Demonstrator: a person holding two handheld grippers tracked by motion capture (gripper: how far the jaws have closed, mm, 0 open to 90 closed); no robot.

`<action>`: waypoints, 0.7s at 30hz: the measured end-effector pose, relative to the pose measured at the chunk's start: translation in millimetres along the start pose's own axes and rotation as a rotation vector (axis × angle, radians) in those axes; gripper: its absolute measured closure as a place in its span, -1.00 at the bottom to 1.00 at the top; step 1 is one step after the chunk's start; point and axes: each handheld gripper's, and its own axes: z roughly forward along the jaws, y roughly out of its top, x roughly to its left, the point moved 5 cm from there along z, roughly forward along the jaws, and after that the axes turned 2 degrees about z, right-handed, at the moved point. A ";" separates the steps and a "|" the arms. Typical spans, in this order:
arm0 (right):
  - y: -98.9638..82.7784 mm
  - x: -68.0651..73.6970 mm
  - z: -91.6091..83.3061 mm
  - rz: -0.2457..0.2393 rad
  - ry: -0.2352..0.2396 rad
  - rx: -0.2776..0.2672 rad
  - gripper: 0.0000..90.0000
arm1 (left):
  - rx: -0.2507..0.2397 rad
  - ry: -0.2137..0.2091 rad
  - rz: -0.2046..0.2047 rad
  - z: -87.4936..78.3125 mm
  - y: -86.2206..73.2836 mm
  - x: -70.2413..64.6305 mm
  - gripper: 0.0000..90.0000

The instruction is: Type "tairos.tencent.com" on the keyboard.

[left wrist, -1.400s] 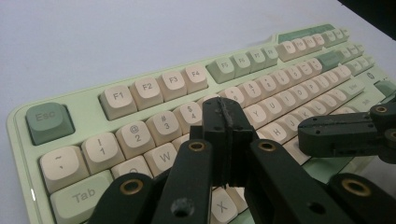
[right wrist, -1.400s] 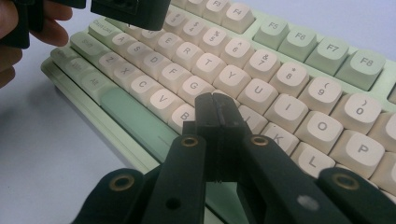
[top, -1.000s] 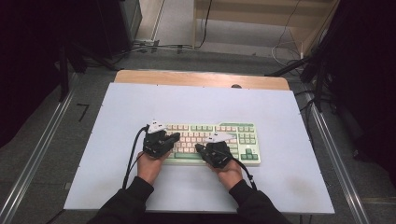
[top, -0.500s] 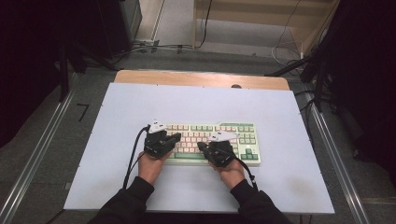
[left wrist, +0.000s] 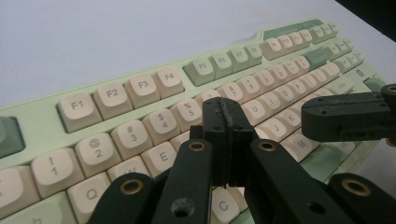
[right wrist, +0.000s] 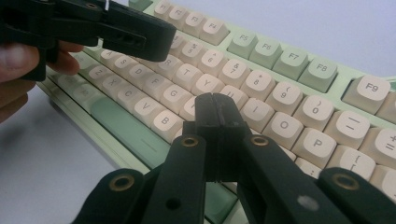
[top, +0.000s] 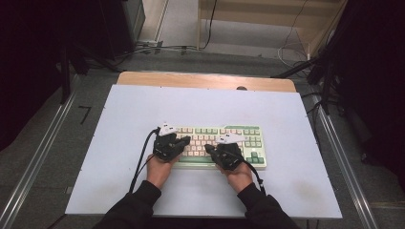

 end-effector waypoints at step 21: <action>0.5 -2.6 -2.4 0.011 -0.005 -0.006 0.94 | 0.019 0.002 0.003 12.6 -0.2 0.5 1.00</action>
